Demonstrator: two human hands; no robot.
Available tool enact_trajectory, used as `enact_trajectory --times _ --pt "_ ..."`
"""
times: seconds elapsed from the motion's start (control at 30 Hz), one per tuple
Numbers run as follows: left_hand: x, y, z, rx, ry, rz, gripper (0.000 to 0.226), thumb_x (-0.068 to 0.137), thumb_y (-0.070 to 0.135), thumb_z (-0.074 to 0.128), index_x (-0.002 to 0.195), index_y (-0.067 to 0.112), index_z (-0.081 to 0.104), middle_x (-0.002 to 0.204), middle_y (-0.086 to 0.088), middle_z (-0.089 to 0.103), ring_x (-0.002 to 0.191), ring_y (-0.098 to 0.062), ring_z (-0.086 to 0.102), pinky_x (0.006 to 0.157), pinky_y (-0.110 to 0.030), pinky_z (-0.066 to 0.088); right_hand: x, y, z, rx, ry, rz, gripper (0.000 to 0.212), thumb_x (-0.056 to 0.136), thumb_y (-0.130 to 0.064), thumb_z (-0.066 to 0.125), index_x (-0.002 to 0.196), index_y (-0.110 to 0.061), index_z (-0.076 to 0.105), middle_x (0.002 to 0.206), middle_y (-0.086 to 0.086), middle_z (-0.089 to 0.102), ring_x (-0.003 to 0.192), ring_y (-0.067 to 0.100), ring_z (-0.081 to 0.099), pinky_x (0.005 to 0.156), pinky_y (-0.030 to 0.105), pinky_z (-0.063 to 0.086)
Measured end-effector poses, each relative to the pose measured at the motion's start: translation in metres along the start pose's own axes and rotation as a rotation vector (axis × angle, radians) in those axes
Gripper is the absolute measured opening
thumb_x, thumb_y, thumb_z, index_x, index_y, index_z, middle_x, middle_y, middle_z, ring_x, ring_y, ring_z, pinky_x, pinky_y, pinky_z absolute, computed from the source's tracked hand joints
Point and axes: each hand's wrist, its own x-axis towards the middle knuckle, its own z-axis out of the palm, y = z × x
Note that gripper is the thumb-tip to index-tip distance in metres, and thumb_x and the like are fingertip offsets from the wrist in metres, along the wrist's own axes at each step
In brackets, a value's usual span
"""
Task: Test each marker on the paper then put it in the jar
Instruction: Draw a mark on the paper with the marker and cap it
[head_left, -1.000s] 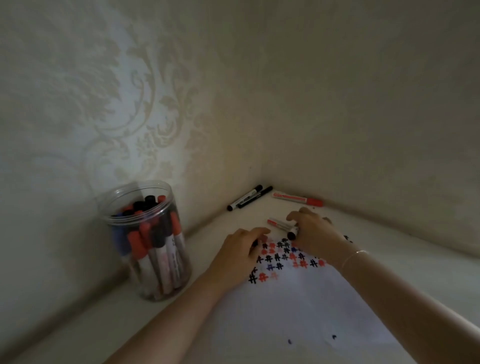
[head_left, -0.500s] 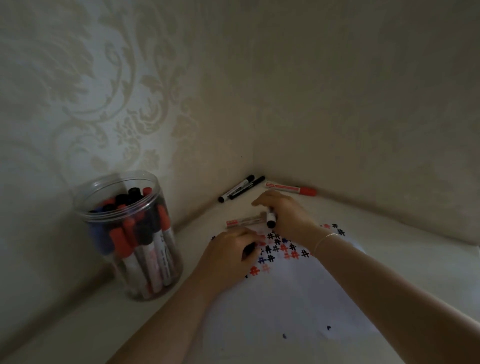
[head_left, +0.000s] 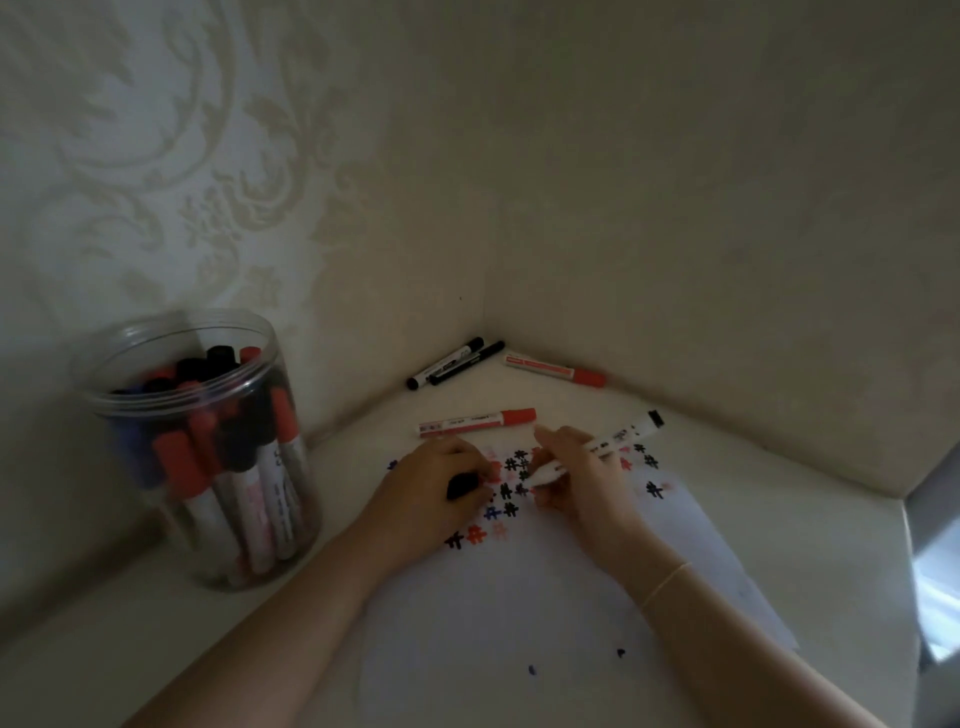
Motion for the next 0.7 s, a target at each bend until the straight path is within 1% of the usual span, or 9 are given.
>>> enact_trajectory --times 0.03,0.1,0.13,0.2,0.27,0.37,0.47,0.57,0.7 --pt "0.000 0.000 -0.001 -0.003 0.002 -0.002 0.020 0.090 0.033 0.061 0.109 0.031 0.068 0.109 0.019 0.053 0.103 0.002 0.048 0.087 -0.014 0.041 -0.001 0.002 0.003 -0.043 0.007 -0.014 0.025 0.088 -0.009 0.062 0.067 -0.006 0.048 0.063 0.016 0.055 0.046 0.021 0.053 0.048 0.030 0.044" --pt "-0.001 0.001 -0.002 -0.012 0.004 -0.010 0.019 0.090 0.034 0.061 0.108 0.031 0.068 0.110 0.019 0.053 0.103 0.003 0.047 0.084 -0.010 0.037 -0.003 0.005 0.009 -0.169 0.041 -0.037 0.021 0.085 -0.002 0.062 0.069 -0.006 0.049 0.064 0.020 0.057 0.043 0.019 0.056 0.045 0.026 0.046" --pt "-0.002 0.001 -0.002 -0.020 0.011 -0.014 0.018 0.090 0.034 0.061 0.107 0.031 0.068 0.109 0.020 0.053 0.103 0.004 0.047 0.084 -0.010 0.036 -0.003 0.006 0.011 -0.245 0.072 -0.046 0.021 0.084 0.000 0.061 0.067 -0.005 0.049 0.062 0.020 0.055 0.039 0.016 0.053 0.041 0.022 0.043" --pt "-0.002 0.000 -0.002 -0.032 0.024 -0.016 0.017 0.090 0.034 0.062 0.106 0.031 0.068 0.107 0.022 0.052 0.104 0.003 0.048 0.087 -0.013 0.037 -0.003 0.008 0.015 -0.350 0.137 -0.074 0.028 0.081 0.003 0.059 0.060 -0.007 0.043 0.052 0.013 0.046 0.032 0.007 0.042 0.035 0.015 0.034" --pt "-0.002 -0.002 -0.002 -0.036 0.025 -0.012 0.018 0.089 0.033 0.063 0.106 0.031 0.069 0.106 0.022 0.053 0.105 0.002 0.049 0.088 -0.015 0.038 -0.003 0.009 0.015 -0.385 0.189 -0.089 0.035 0.080 0.004 0.059 0.057 -0.009 0.037 0.047 0.004 0.038 0.027 0.003 0.036 0.031 0.013 0.029" --pt "-0.001 -0.002 -0.001 -0.018 0.039 0.005 0.027 0.089 0.033 0.063 0.115 0.028 0.065 0.112 0.017 0.056 0.110 -0.003 0.049 0.095 -0.020 0.039 -0.005 0.008 0.016 -0.410 0.206 -0.110 0.034 0.080 0.004 0.060 0.057 -0.009 0.038 0.048 0.004 0.038 0.027 0.003 0.035 0.030 0.012 0.028" --pt "-0.001 -0.003 -0.001 0.034 0.059 -0.027 0.041 0.087 0.040 0.062 0.125 0.027 0.057 0.124 0.014 0.053 0.116 -0.004 0.044 0.100 -0.027 0.037 -0.006 0.007 0.017 -0.391 0.204 -0.109 0.032 0.079 0.005 0.059 0.058 -0.008 0.039 0.047 0.006 0.039 0.026 0.003 0.035 0.031 0.012 0.028" --pt "-0.003 -0.004 0.000 0.097 0.059 -0.015 0.040 0.087 0.044 0.060 0.123 0.027 0.059 0.123 0.014 0.052 0.114 -0.005 0.044 0.099 -0.029 0.038 -0.006 0.011 0.017 -0.420 0.201 -0.143 0.034 0.077 0.005 0.058 0.055 -0.009 0.037 0.046 0.004 0.038 0.029 0.005 0.033 0.033 0.014 0.028" --pt "-0.003 -0.004 0.001 0.149 0.039 0.002 0.038 0.089 0.045 0.055 0.123 0.027 0.057 0.124 0.014 0.050 0.114 -0.007 0.043 0.098 -0.029 0.038 -0.003 0.015 0.016 -0.470 0.237 -0.200 0.040 0.076 0.006 0.056 0.052 -0.013 0.031 0.047 -0.001 0.032 0.043 0.010 0.029 0.038 0.016 0.025"
